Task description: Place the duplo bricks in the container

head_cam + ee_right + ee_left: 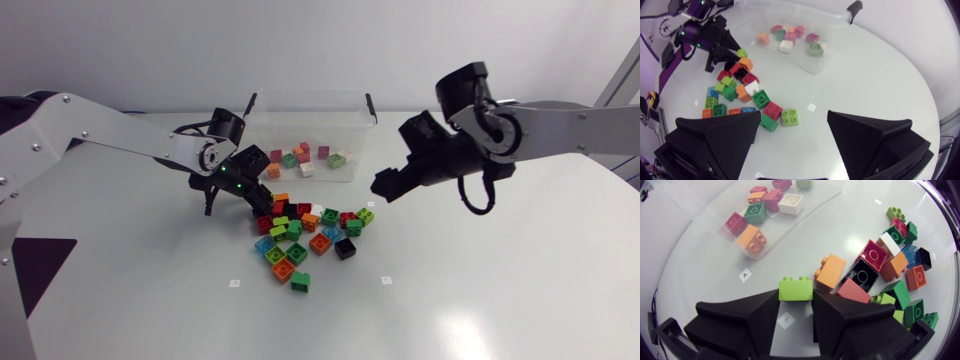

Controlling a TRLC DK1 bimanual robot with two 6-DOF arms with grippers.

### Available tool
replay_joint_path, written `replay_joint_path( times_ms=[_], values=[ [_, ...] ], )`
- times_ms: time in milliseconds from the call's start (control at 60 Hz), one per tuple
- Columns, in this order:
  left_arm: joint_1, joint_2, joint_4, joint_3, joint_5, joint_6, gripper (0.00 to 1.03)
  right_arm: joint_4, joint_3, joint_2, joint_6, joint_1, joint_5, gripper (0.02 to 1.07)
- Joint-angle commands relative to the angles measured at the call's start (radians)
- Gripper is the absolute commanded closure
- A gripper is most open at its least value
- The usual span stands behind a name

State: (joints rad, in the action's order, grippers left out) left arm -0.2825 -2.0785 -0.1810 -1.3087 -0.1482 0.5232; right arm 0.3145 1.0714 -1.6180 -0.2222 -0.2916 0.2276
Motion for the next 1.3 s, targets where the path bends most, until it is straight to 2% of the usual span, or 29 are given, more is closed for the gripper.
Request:
replay_joint_path(
  times_ms=[0, 483, 717, 1000, 1167, 1233, 1283],
  values=[
    [0.013, 0.014, -0.006, 0.005, 0.002, -0.012, 0.76, 0.017, 0.002, -0.086, -0.051, -0.020, -0.016, 0.11],
    [0.036, 0.275, -0.043, 0.080, -0.001, 0.009, 0.77, 0.018, 0.136, -0.322, -0.128, -0.020, -0.065, 0.12],
    [0.028, 0.354, -0.046, 0.042, -0.002, -0.006, 0.77, 0.018, 0.165, -0.378, -0.137, -0.032, -0.086, 0.16],
    [0.011, 0.360, -0.046, -0.029, -0.005, -0.043, 0.77, 0.018, 0.190, -0.421, -0.138, -0.058, -0.106, 0.17],
    [0.000, 0.344, -0.025, -0.077, -0.007, -0.077, 0.77, 0.017, 0.200, -0.438, -0.138, -0.067, -0.109, 0.35],
    [-0.006, 0.334, -0.014, -0.101, -0.007, -0.088, 0.77, 0.014, 0.199, -0.441, -0.138, -0.067, -0.109, 0.47],
    [-0.007, 0.327, -0.009, -0.118, -0.007, -0.095, 0.77, 0.014, 0.199, -0.444, -0.140, -0.067, -0.109, 0.52]
  ],
)
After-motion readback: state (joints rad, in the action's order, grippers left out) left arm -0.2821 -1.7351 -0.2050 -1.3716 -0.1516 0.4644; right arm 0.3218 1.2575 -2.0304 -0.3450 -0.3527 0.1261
